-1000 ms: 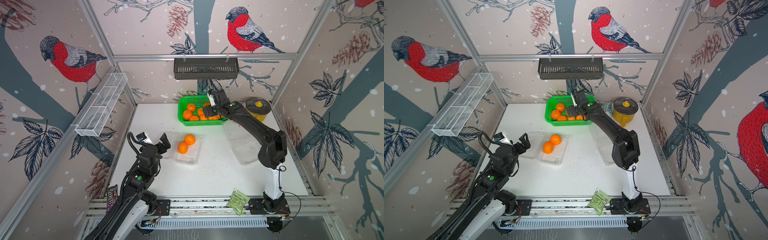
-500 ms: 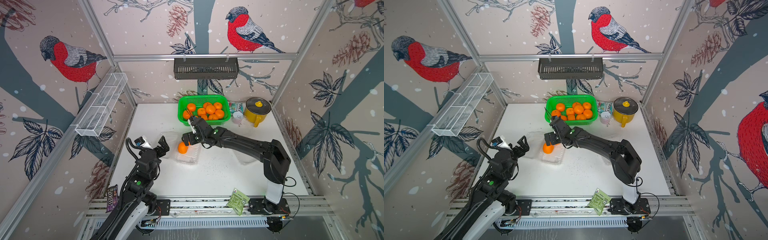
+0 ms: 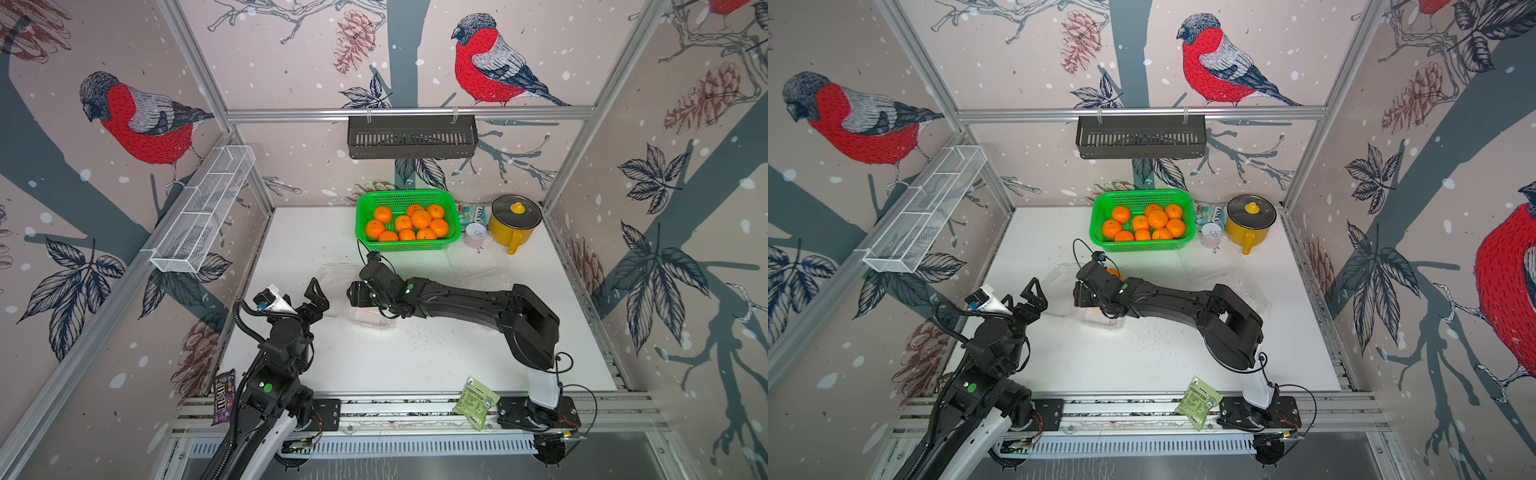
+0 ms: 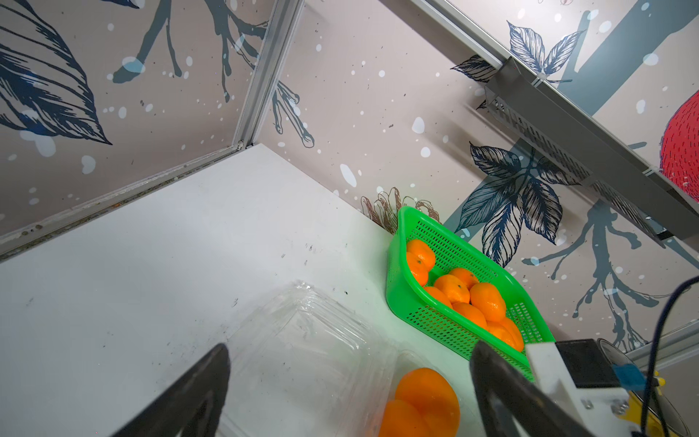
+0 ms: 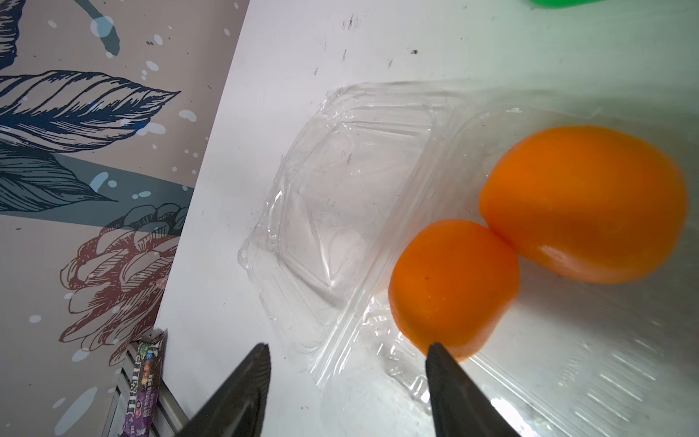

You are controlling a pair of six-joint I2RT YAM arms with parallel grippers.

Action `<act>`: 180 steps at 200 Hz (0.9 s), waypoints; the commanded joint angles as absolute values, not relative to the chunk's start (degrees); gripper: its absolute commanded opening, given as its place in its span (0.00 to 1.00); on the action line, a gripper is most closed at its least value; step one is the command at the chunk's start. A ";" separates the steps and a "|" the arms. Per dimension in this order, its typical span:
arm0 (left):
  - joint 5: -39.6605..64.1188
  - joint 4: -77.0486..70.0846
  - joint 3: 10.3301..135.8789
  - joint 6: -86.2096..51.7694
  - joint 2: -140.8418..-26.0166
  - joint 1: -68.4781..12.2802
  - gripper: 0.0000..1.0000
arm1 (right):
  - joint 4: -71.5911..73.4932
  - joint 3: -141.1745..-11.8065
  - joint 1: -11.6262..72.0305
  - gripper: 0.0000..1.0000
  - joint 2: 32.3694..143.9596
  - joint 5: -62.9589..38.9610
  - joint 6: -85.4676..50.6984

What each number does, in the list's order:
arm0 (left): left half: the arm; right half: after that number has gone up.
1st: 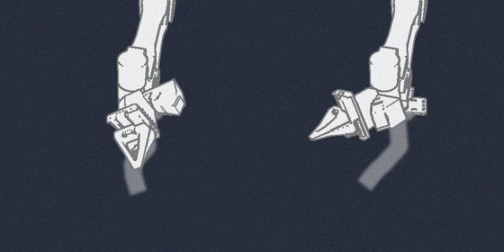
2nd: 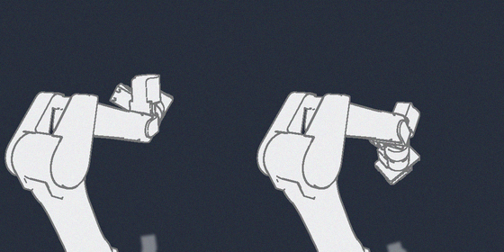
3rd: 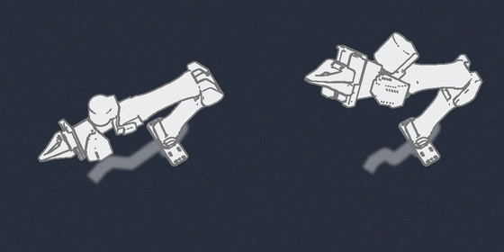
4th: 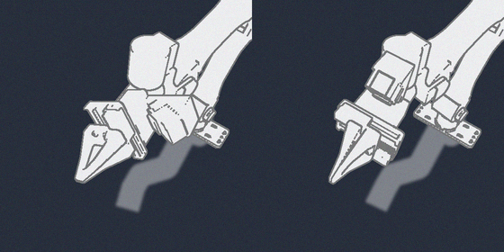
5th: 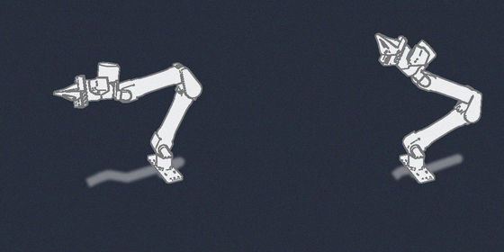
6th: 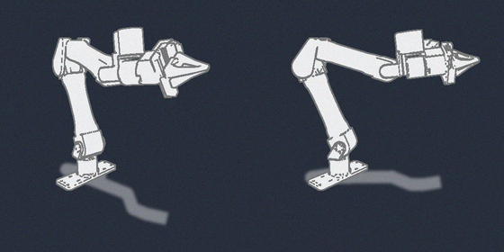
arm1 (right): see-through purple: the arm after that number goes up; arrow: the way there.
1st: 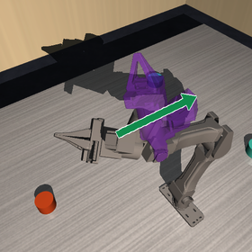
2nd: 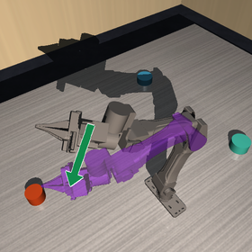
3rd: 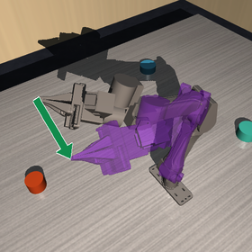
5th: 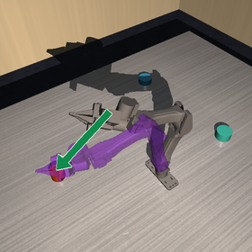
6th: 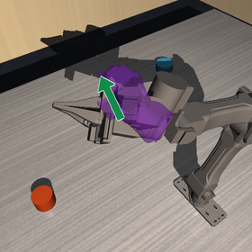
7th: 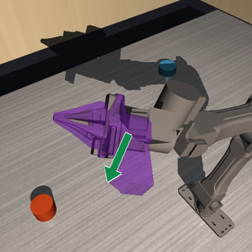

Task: Take oranges out of containers
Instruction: Pick up the orange from the packing box.

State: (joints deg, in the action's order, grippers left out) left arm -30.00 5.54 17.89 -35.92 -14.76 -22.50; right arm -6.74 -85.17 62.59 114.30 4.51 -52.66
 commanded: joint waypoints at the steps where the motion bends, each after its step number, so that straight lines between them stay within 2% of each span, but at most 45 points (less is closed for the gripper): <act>1: -30.70 6.10 17.24 -35.44 -13.59 -22.41 0.97 | -6.04 -85.91 63.09 0.65 115.56 8.39 -56.01; 104: -30.06 5.54 16.24 -35.28 -13.23 -22.41 0.97 | -15.12 -92.93 63.31 0.63 122.15 16.59 -59.30; 146: -30.15 5.38 16.19 -35.11 -13.30 -22.41 0.97 | -18.22 -93.61 63.87 0.63 121.57 21.35 -58.77; 180: -29.89 5.11 16.21 -35.16 -13.86 -22.46 0.97 | -18.03 -93.77 63.05 0.66 122.23 21.01 -58.89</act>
State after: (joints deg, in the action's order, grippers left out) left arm -29.93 5.76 16.21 -35.46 -13.52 -22.50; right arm -17.19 -93.34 63.46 121.99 19.25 -58.67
